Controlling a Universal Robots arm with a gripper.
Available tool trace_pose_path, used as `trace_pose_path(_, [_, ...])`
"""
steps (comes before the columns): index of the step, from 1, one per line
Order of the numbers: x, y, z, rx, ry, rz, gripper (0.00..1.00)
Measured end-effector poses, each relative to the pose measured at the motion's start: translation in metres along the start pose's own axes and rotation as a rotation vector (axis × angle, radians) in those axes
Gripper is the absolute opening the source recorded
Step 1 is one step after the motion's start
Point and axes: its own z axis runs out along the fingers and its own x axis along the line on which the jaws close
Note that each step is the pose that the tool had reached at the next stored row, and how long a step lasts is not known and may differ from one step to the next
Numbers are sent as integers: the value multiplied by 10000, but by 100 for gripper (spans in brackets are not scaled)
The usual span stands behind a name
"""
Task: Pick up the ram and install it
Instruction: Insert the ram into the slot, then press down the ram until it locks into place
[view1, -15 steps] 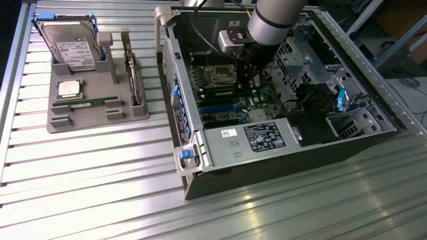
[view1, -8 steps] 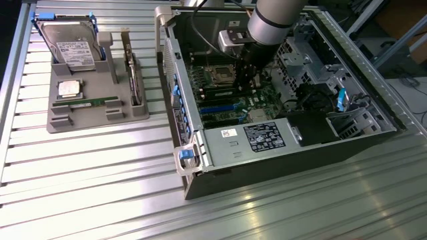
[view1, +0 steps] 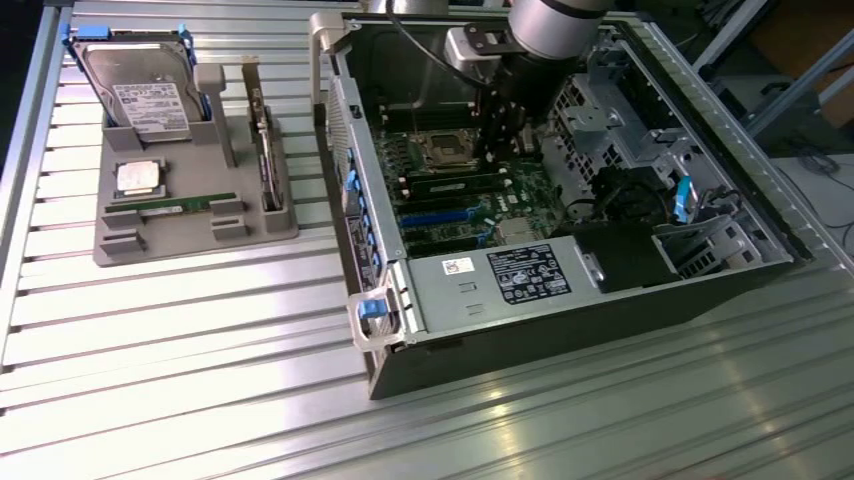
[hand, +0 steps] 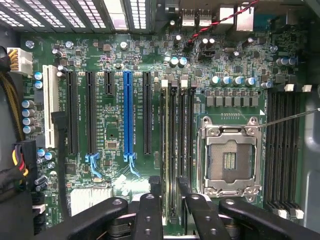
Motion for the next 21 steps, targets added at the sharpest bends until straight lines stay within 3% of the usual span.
trace_pose_path(13, [0,0,-4,0,1,0,26])
trace_pose_path(15, [0,0,-5,0,1,0,11])
trace_pose_path(17, [0,-1,-5,0,1,-1,11])
trace_pose_path(21, [0,-93,-5,-1,2,0,11])
